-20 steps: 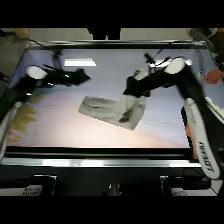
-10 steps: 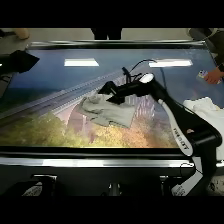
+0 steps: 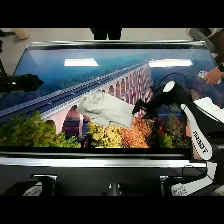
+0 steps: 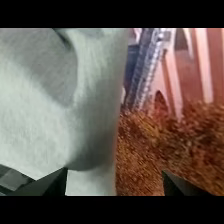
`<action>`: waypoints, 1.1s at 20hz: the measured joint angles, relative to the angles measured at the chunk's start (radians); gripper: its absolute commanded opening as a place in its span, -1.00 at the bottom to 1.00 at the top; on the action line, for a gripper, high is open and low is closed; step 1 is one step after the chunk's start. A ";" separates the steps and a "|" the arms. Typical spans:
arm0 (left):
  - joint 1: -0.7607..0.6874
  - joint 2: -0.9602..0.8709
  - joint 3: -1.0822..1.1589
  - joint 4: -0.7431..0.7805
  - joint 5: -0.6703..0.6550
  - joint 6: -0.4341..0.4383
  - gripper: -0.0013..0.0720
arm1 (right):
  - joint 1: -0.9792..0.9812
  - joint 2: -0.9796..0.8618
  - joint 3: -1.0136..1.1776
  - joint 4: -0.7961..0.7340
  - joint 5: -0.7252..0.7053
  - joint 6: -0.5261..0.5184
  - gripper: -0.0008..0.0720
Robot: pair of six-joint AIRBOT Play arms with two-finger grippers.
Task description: Fold the shirts.
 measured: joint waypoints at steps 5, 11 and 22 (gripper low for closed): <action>-0.010 0.003 -0.012 -0.002 -0.003 -0.005 -0.89 | 0.061 -0.034 -0.061 0.202 -0.148 -0.045 -0.90; -0.012 -0.006 -0.015 -0.002 0.011 -0.005 -0.89 | -0.121 0.012 0.216 0.345 -0.005 -0.143 -0.91; -0.014 -0.029 -0.016 -0.002 0.050 -0.005 -0.89 | -0.788 0.148 0.615 0.116 0.327 0.017 -0.91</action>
